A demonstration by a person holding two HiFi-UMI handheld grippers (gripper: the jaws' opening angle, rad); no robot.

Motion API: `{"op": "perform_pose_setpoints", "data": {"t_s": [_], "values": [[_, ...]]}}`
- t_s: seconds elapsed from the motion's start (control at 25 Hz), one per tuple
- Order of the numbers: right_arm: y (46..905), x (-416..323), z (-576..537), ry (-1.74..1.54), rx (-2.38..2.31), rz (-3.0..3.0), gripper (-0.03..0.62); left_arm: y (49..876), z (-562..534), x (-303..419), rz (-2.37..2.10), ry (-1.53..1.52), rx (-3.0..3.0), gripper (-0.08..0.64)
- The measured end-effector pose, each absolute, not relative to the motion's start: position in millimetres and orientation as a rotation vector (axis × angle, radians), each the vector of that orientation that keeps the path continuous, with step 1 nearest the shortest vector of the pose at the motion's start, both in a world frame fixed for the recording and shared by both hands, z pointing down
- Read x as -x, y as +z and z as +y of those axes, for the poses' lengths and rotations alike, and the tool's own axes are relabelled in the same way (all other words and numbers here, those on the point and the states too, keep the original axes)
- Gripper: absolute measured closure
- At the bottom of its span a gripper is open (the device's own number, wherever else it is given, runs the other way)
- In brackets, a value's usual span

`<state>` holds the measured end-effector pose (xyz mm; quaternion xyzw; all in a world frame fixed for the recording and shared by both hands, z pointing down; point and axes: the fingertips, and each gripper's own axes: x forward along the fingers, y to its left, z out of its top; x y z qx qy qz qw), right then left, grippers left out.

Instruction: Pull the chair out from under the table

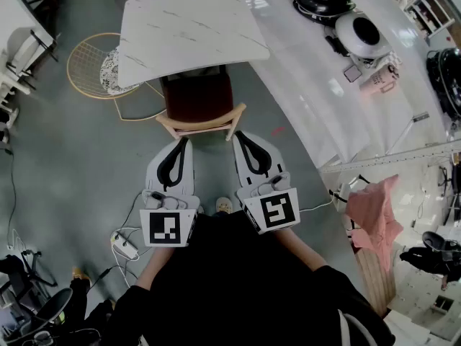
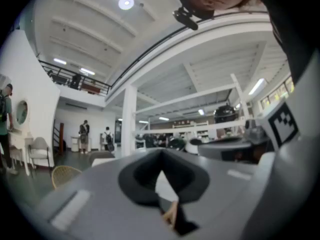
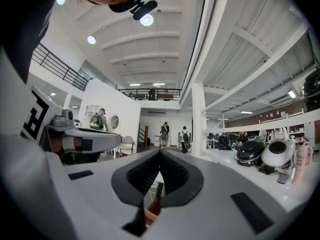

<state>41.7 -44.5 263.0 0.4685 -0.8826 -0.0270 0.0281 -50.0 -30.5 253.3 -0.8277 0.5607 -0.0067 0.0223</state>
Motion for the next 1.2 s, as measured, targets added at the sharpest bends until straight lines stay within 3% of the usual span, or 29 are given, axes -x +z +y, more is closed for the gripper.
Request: {"op": "perform_pose_setpoints", "data": {"t_s": [0.72, 1.2], "values": [[289.3, -75.8, -64.2, -0.039, -1.35, -2.77, 0.569, 277.8, -39.9, 31.3, 1.838, -0.073, 2.521, 0.554], [326.6, -53.9, -141.7, -0.075, -1.309, -2.742, 0.569, 324.0, -119.8, 62.0, 1.812, -0.156, 2.547, 0.554]]}}
